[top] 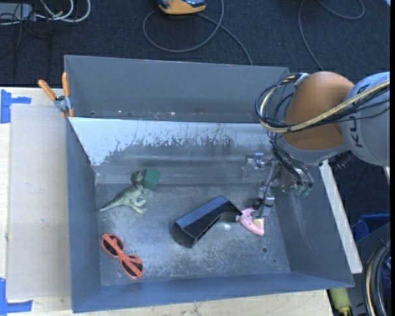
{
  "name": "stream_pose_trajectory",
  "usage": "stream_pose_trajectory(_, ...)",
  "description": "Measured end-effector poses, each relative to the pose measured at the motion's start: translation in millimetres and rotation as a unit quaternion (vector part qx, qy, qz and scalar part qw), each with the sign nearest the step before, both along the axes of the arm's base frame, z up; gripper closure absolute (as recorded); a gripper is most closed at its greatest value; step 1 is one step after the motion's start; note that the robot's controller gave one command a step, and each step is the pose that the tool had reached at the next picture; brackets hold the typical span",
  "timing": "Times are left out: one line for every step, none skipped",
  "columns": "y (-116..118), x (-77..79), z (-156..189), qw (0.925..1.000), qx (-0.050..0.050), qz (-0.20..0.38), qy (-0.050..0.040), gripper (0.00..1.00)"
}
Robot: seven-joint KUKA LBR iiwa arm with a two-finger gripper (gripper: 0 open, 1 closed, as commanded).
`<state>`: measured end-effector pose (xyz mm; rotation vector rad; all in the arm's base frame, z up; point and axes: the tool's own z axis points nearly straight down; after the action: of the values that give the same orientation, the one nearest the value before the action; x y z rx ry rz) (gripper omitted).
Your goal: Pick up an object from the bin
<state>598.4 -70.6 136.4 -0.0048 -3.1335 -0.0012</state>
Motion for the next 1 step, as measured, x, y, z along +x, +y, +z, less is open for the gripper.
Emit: stream_pose_trajectory(0.3, 1.7, 4.8, 1.0000, 0.000, 0.001, -0.0038, 0.00)
